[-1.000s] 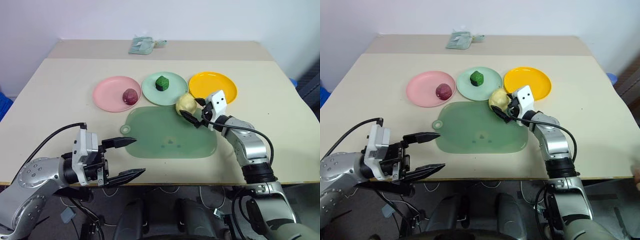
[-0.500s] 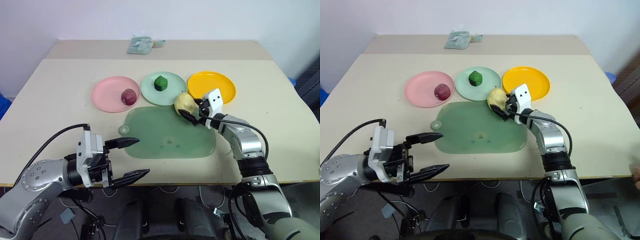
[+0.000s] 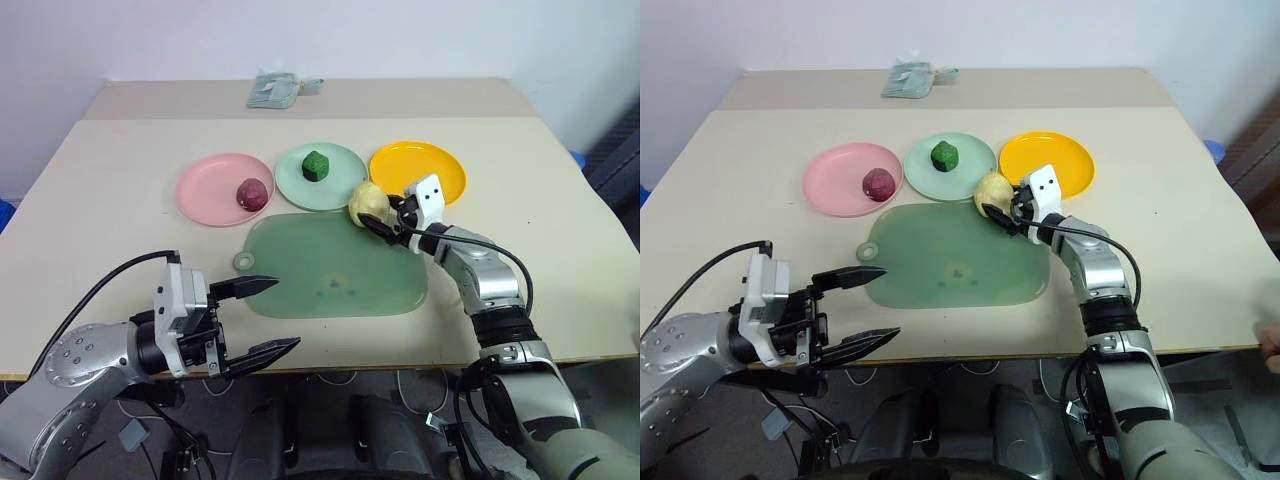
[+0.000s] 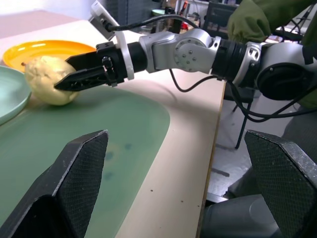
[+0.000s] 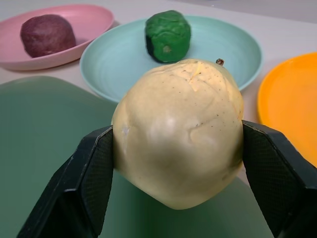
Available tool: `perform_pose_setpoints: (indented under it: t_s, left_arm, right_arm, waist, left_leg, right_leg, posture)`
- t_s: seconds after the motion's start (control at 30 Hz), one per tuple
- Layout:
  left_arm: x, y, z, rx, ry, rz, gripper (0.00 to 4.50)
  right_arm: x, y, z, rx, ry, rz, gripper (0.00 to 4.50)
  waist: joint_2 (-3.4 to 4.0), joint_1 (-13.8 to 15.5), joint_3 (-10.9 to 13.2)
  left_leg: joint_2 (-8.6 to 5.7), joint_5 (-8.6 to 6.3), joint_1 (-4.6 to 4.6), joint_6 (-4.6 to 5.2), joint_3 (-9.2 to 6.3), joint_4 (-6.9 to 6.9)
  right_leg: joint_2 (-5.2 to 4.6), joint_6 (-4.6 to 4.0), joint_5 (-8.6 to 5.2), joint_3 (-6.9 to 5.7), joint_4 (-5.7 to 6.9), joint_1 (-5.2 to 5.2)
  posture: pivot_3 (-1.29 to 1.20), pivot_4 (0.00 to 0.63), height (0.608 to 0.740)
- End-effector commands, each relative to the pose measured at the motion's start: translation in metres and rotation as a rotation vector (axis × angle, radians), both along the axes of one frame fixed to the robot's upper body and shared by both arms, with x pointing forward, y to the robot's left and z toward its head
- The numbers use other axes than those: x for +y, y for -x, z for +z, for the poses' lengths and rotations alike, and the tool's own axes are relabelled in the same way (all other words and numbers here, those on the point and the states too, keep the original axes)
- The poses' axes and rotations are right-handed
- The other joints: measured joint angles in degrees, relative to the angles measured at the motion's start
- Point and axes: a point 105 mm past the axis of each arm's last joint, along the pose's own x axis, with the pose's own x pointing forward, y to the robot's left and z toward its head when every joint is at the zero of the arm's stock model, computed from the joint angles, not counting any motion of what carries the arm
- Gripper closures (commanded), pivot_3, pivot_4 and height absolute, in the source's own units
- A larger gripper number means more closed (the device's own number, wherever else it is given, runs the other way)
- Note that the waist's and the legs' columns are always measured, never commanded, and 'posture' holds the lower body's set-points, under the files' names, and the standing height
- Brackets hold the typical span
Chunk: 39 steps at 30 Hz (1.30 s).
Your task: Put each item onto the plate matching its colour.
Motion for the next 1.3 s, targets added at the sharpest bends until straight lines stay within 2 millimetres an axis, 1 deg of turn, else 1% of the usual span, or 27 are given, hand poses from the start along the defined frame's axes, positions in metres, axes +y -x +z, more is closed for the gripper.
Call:
perform_pose_setpoints:
  t_s: [0.03,0.13,0.23,0.3,0.33,0.4,0.47,0.57,0.67,0.73,0.8,0.9,1.0,1.1,1.13,1.23,1.3]
  left_arm:
    - [-0.006,0.005,0.007,-0.05,0.011,-0.019,0.0]
    - [-0.009,0.004,0.007,-0.054,0.015,-0.016,0.0]
    - [-0.01,0.003,0.008,-0.059,0.02,-0.009,0.0]
    - [-0.011,0.001,0.007,-0.062,0.021,-0.004,0.0]
    - [-0.011,0.0,0.007,-0.064,0.022,0.0,0.0]
    - [-0.011,-0.001,0.007,-0.066,0.023,0.01,0.0]
    - [-0.011,-0.003,0.006,-0.067,0.024,0.029,0.0]
    - [-0.01,-0.009,0.004,-0.086,0.005,0.09,0.0]
    - [-0.007,-0.02,0.002,-0.141,-0.024,0.184,0.0]
    - [-0.002,-0.033,0.004,-0.203,-0.037,0.289,0.0]
    - [0.005,-0.048,0.007,-0.256,-0.028,0.405,0.0]
    - [0.015,-0.065,0.01,-0.276,0.017,0.49,0.0]
    - [0.026,-0.075,0.008,-0.229,0.036,0.485,0.0]
    - [0.037,-0.076,0.006,-0.215,0.019,0.46,0.0]
    - [0.044,-0.076,0.005,-0.206,0.013,0.476,0.0]
    - [0.054,-0.073,0.003,-0.186,-0.005,0.505,0.0]
    - [0.056,-0.071,0.003,-0.181,-0.015,0.498,0.0]
  right_arm:
    - [-0.015,-0.017,0.054,-0.165,-0.055,-0.049,1.3]
    - [-0.039,-0.037,0.07,-0.201,-0.049,-0.152,1.3]
    - [-0.058,-0.051,0.081,-0.215,-0.047,-0.247,1.3]
    - [-0.071,-0.057,0.084,-0.204,-0.037,-0.309,0.23]
    - [-0.076,-0.059,0.084,-0.198,-0.032,-0.335,0.05]
    - [-0.084,-0.061,0.085,-0.197,-0.019,-0.381,0.05]
    - [-0.088,-0.063,0.086,-0.205,-0.007,-0.418,0.05]
    - [-0.087,-0.062,0.087,-0.214,-0.017,-0.404,0.05]
    - [-0.084,-0.059,0.087,-0.232,-0.025,-0.361,0.05]
    - [-0.082,-0.055,0.087,-0.252,-0.037,-0.315,0.05]
    - [-0.078,-0.049,0.087,-0.28,-0.036,-0.255,0.05]
    - [-0.073,-0.033,0.086,-0.309,-0.038,-0.164,0.05]
    - [-0.07,-0.001,0.073,-0.308,0.01,-0.067,0.05]
    - [-0.072,0.028,0.061,-0.283,0.057,-0.041,0.05]
    - [-0.075,0.04,0.056,-0.27,0.066,-0.032,0.05]
    - [-0.091,0.076,0.046,-0.209,0.065,-0.042,0.05]
    - [-0.1,0.091,0.041,-0.174,0.082,-0.051,0.05]
  waist:
    - [0.1,0.0,0.1]
    - [0.14,0.0,0.1]
    - [0.13,0.0,0.1]
    - [0.13,0.0,0.1]
    - [0.13,-0.1,0.1]
    - [0.13,-0.1,0.1]
    - [0.14,-0.1,0.1]
    - [0.14,0.0,0.1]
    - [0.15,0.0,0.1]
    - [0.15,0.0,0.1]
    - [0.15,0.3,0.1]
    - [0.14,0.7,0.1]
    - [0.14,1.6,0.1]
    - [0.16,1.8,0.1]
    - [0.15,1.8,0.1]
    - [0.13,1.8,0.1]
    - [0.13,1.9,0.1]
  left_leg:
    - [-0.01,0.02,0.0,-0.02,0.02,-0.03]
    - [-0.02,0.1,0.0,-0.02,0.04,-0.12]
    - [-0.02,0.17,0.0,0.02,0.04,-0.22]
    - [-0.01,0.19,0.01,0.05,0.04,-0.25]
    - [-0.01,0.2,0.01,0.05,0.05,-0.26]
    - [-0.01,0.21,0.01,0.04,0.05,-0.25]
    - [-0.01,0.22,0.01,0.05,0.05,-0.24]
    - [-0.01,0.23,0.01,0.05,0.05,-0.24]
    - [-0.01,0.23,0.01,0.06,0.05,-0.23]
    - [-0.01,0.24,0.02,0.07,0.05,-0.21]
    - [-0.01,0.24,0.03,0.08,0.04,-0.17]
    - [0.0,0.24,0.06,0.1,0.01,-0.11]
    - [0.03,0.22,0.06,0.14,0.01,-0.06]
    - [0.07,0.22,0.05,0.14,0.0,-0.05]
    - [0.07,0.22,0.05,0.14,0.0,-0.02]
    - [0.12,0.21,0.05,0.14,-0.01,0.03]
    - [0.12,0.21,0.06,0.13,-0.01,0.04]
  right_leg:
    - [0.0,0.0,0.0,0.01,0.0,-0.02]
    - [0.02,0.0,0.0,0.01,0.0,-0.08]
    - [0.04,-0.05,-0.02,-0.01,-0.01,-0.1]
    - [0.06,-0.08,-0.04,-0.01,-0.03,-0.09]
    - [0.07,-0.08,-0.04,0.0,-0.03,-0.09]
    - [0.08,-0.08,-0.04,0.0,-0.03,-0.09]
    - [0.08,-0.08,-0.04,0.0,-0.02,-0.08]
    - [0.1,-0.08,-0.04,0.0,-0.01,-0.08]
    - [0.14,-0.07,-0.04,0.0,-0.01,-0.06]
    - [0.16,-0.06,-0.03,-0.01,0.0,-0.03]
    - [0.19,-0.05,-0.02,-0.06,0.01,0.01]
    - [0.28,0.01,0.0,-0.11,0.04,0.1]
    - [0.32,0.15,0.07,-0.12,0.07,0.11]
    - [0.37,0.17,0.07,-0.14,0.1,0.08]
    - [0.36,0.08,0.02,-0.14,0.12,0.08]
    - [0.26,0.0,-0.03,-0.14,0.11,0.1]
    - [0.24,-0.01,-0.03,-0.14,0.11,0.11]
  posture:
    - [0.0,0.15,0.74]
    - [0.0,0.15,0.74]
    - [0.0,0.15,0.74]
    - [0.0,0.15,0.74]
    - [0.0,0.15,0.74]
    - [0.0,0.15,0.74]
    - [0.0,0.15,0.74]
    - [0.0,0.15,0.74]
    - [0.0,0.15,0.74]
    - [0.0,0.15,0.74]
    - [0.0,0.15,0.74]
    - [0.0,0.15,0.74]
    - [0.0,0.15,0.74]
    - [0.0,0.15,0.74]
    - [0.0,0.15,0.74]
    - [0.0,0.15,0.74]
    - [0.0,0.15,0.74]
